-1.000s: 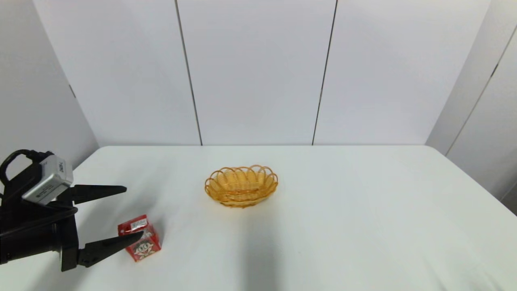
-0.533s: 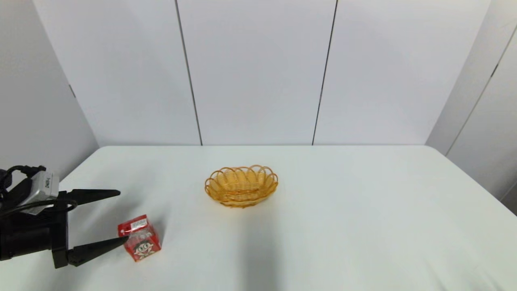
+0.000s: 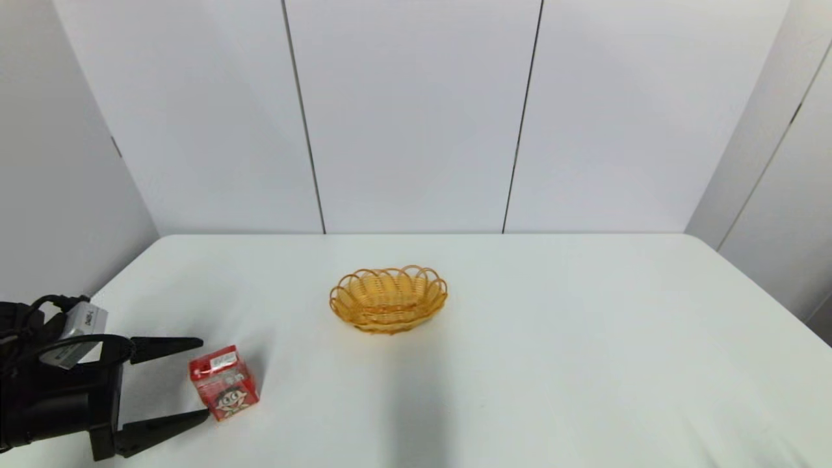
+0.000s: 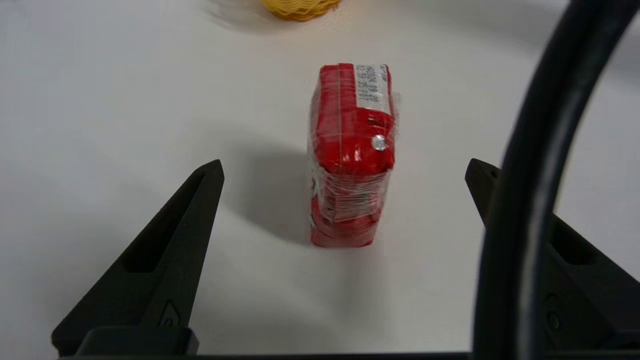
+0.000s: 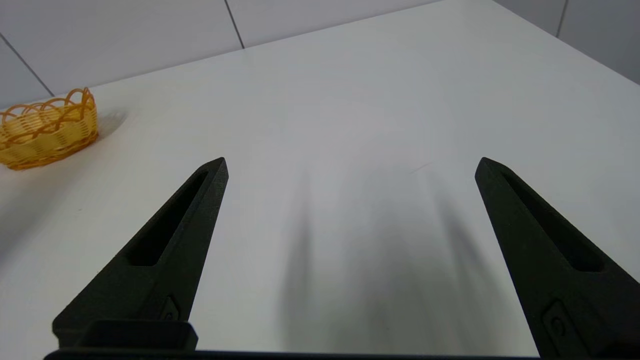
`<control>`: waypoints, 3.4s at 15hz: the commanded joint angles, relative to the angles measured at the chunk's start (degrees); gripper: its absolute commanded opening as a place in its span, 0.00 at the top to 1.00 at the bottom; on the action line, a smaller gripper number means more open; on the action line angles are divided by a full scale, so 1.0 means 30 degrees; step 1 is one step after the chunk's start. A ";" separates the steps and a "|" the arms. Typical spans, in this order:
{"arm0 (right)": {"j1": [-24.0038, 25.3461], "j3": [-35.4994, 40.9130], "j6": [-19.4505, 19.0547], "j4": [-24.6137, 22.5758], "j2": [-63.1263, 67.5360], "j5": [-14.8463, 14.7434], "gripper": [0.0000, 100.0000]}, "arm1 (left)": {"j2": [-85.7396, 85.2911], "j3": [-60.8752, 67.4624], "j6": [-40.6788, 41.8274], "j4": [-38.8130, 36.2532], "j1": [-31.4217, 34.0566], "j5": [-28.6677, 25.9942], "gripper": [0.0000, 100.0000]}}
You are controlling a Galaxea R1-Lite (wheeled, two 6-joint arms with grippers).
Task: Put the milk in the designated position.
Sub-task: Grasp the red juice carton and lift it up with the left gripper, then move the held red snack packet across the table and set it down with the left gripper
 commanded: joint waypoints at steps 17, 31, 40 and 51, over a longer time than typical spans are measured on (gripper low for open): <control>0.0007 0.0000 0.0018 0.0009 0.0029 -0.0003 0.00 | 0.2636 -0.1516 -0.1013 -0.0082 -0.2404 0.2798 0.00; 0.0007 0.0000 0.0018 0.0009 0.0000 -0.0003 0.00 | 0.3046 -0.1839 -0.2185 -0.0199 -0.3253 0.2886 1.00; 0.0007 0.0000 0.0018 0.0009 0.0029 -0.0003 0.00 | 0.2899 -1.1917 -0.8484 -0.0140 -0.4689 0.5230 1.00; -0.0022 0.0000 0.0018 0.0009 0.0000 -0.0003 0.00 | 1.0691 -2.2081 -0.9861 0.0123 -1.0841 0.6343 1.00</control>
